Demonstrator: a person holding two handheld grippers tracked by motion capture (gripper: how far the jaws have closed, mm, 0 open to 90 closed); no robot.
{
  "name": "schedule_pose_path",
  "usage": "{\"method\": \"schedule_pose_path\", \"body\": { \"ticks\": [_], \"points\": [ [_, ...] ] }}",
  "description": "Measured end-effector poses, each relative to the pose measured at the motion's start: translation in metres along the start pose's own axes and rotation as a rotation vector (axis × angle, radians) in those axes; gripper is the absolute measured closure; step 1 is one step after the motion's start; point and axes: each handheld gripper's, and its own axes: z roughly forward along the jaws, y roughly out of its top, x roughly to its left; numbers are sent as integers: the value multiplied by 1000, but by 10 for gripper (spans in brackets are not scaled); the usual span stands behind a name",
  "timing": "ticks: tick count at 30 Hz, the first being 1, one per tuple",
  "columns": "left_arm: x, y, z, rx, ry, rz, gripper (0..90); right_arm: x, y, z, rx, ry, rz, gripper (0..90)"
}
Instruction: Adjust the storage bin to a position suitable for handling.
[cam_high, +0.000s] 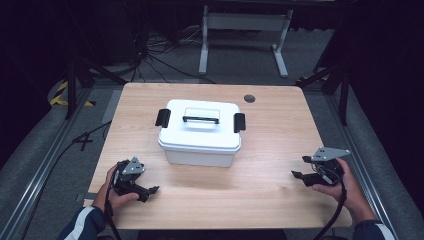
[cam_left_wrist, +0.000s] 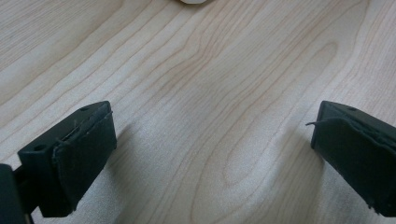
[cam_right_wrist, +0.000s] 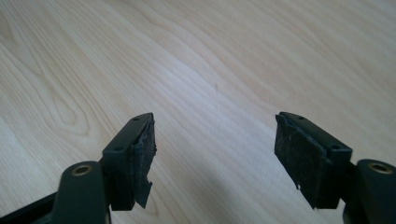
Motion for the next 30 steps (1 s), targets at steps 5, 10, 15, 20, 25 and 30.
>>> {"method": "schedule_pose_path", "body": {
  "ticks": [5, 10, 15, 20, 25, 30],
  "points": [
    [0, 0, 0, 1, -1, 0, 5, 0, 23, -4, -27, 19, -39, 306],
    [0, 0, 0, 1, -1, 1, 5, -4, 40, -4, -50, 30, -46, 310],
    [0, 0, 0, 1, 0, 0, 5, -2, 55, -4, -59, 38, -70, 316],
    [0, 0, 0, 0, 0, -1, 5, 1, 68, -2, -68, 40, -105, 322],
    [0, 0, 0, 1, 2, -2, 6, 2, 82, 0, -89, 48, -118, 313],
    [0, 0, 0, 1, 1, -4, 6, 1, 97, 0, -109, 55, -134, 313]
  ]
}}
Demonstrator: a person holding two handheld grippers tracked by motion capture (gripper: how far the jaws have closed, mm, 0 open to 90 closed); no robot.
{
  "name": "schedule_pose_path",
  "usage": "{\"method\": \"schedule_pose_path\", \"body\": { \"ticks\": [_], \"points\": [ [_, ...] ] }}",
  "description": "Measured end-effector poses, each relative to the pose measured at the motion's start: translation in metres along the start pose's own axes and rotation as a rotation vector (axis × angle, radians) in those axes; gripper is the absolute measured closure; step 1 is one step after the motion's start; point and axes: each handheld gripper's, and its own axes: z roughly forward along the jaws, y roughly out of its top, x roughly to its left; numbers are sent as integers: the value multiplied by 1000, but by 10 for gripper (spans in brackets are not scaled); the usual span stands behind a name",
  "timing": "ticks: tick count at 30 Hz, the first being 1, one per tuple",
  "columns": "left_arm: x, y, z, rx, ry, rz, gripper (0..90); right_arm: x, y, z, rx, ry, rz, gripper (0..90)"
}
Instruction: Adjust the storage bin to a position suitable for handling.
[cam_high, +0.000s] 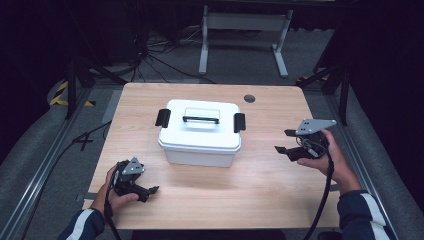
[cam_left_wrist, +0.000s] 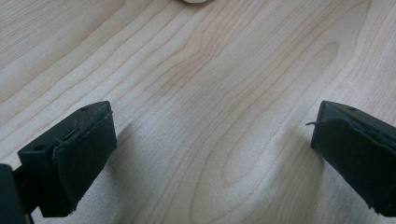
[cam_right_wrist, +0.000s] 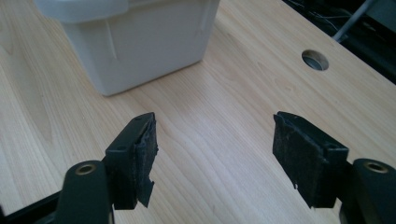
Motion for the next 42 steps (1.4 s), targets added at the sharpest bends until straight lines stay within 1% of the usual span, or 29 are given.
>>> {"method": "schedule_pose_path", "body": {
  "ticks": [4, 6, 10, 11, 12, 15, 17, 20, 22, 27, 29, 31, 34, 35, 37, 38, 40, 42],
  "points": [
    [0, 0, 0, 0, 0, -1, 6, -1, 15, -1, -3, 10, -21, 309],
    [0, 0, 0, 0, 1, 0, 6, -3, 22, -2, 1, 3, -32, 304],
    [0, 0, 0, 0, 0, 0, 6, -4, 38, -3, -8, 10, -45, 303],
    [0, 0, 0, 0, 0, 0, 6, -4, 38, -3, -8, 10, -45, 303],
    [0, 0, 0, 0, 1, 0, 6, -4, 42, -4, -16, 17, -49, 303],
    [0, 0, 0, 0, 0, 0, 6, -3, 55, -1, -6, 16, -73, 313],
    [0, 0, 0, 0, 0, 0, 5, -1, 63, 1, -3, 15, -94, 322],
    [0, 0, 0, 0, 1, 0, 6, 3, 73, 5, -10, 33, -107, 329],
    [0, 0, 0, 0, 2, 0, 5, 5, 79, 9, -12, 41, -125, 336],
    [0, 0, 0, -1, 4, 1, 6, 11, 95, 18, -6, 57, -154, 348],
    [0, 0, 0, 0, 2, -1, 5, 15, 103, 22, 2, 66, -176, 358],
    [0, 0, 0, 0, 2, 0, 5, 17, 110, 26, 2, 64, -201, 376],
    [0, 0, 0, 0, 2, 0, 5, 22, 119, 33, 7, 80, -225, 393],
    [0, 0, 0, 0, 2, 0, 5, 22, 119, 33, 7, 80, -225, 393],
    [0, 0, 0, 0, 2, -1, 5, 28, 126, 41, 28, 96, -252, 401],
    [0, 0, 0, 0, 2, -1, 5, 28, 126, 41, 28, 96, -252, 401],
    [0, 0, 0, 0, 2, -1, 6, 30, 131, 47, 40, 109, -266, 406],
    [0, 0, 0, 0, 2, -1, 5, 32, 135, 53, 62, 112, -284, 412]
  ]
}}
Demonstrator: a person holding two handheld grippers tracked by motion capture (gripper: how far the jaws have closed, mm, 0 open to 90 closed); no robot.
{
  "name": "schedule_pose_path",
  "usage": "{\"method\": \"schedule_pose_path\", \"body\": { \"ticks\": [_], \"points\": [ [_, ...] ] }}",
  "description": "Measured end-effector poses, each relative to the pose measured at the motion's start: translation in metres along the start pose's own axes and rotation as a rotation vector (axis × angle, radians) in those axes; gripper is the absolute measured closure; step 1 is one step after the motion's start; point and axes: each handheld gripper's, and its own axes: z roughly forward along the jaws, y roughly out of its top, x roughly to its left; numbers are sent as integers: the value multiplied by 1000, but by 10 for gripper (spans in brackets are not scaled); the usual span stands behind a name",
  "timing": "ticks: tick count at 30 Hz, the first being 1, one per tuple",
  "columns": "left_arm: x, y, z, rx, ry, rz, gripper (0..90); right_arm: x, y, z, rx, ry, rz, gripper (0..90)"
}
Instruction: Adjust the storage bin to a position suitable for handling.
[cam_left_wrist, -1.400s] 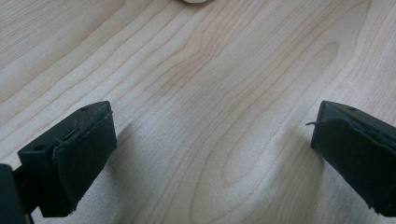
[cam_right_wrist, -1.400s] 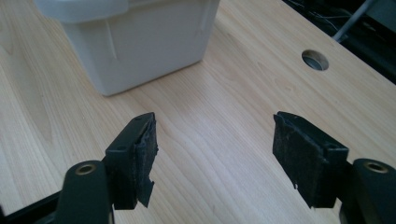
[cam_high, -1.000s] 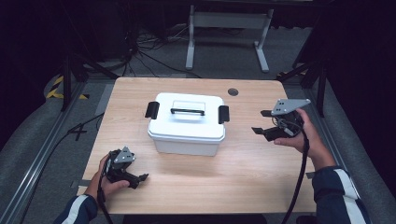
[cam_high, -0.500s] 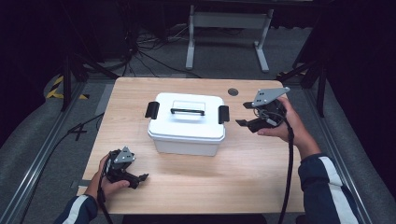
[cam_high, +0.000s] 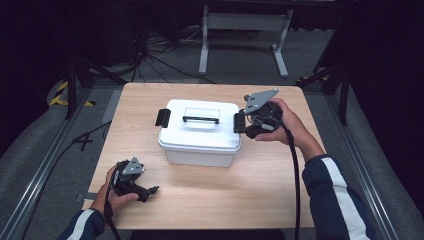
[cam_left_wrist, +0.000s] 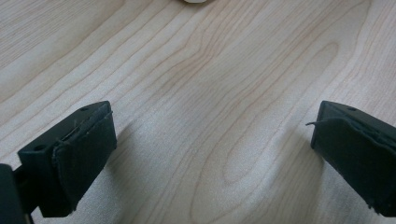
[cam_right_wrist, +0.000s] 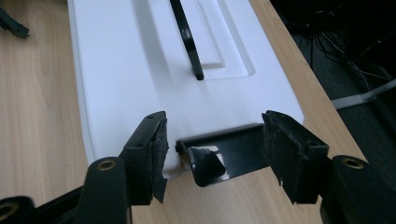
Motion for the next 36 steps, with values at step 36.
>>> {"method": "schedule_pose_path", "body": {
  "ticks": [36],
  "points": [
    [0, 0, 0, 1, -4, 1, 6, 5, 79, 60, 199, 93, -178, 593]
  ]
}}
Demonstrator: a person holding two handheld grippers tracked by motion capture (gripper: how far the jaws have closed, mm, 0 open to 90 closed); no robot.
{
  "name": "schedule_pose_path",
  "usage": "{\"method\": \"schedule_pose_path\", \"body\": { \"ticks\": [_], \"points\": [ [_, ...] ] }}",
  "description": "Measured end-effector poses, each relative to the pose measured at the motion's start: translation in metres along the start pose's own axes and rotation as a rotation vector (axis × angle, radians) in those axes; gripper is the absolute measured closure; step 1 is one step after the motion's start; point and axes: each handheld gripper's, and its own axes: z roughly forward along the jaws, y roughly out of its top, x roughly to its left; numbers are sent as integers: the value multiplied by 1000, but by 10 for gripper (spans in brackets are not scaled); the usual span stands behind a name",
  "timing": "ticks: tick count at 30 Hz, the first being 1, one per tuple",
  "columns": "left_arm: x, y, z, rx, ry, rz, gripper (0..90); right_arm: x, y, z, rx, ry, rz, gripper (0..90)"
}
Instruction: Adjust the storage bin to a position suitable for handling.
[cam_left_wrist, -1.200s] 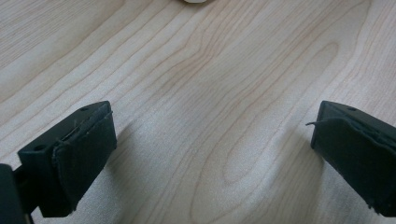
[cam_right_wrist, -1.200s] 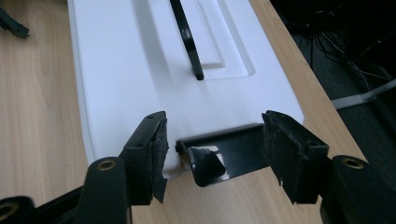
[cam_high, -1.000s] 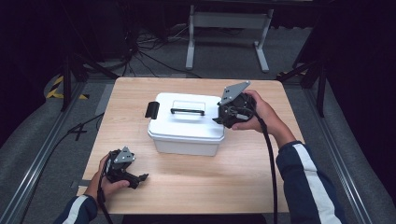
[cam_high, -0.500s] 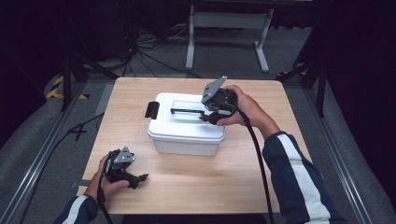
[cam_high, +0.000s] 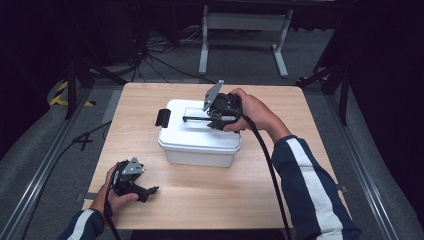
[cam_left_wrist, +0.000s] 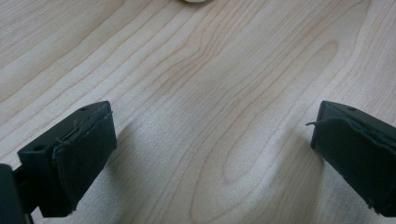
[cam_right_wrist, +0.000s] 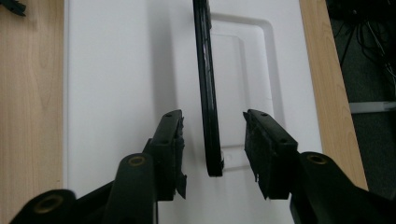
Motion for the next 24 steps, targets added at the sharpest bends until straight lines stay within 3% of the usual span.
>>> {"method": "schedule_pose_path", "body": {
  "ticks": [6, 11, 19, 24],
  "points": [
    [0, 0, 0, 0, -1, -1, 5, -3, 3, 3, -2, 0, -36, 706],
    [0, 0, 0, 0, -1, -1, 5, 1, 9, 7, -8, 7, -65, 746],
    [0, 0, 0, -1, -2, 1, 4, 4, 19, 15, -12, 7, -72, 830],
    [0, 0, 0, 1, -3, 2, 4, 5, 21, 13, -6, -28, -93, 844]
  ]
}}
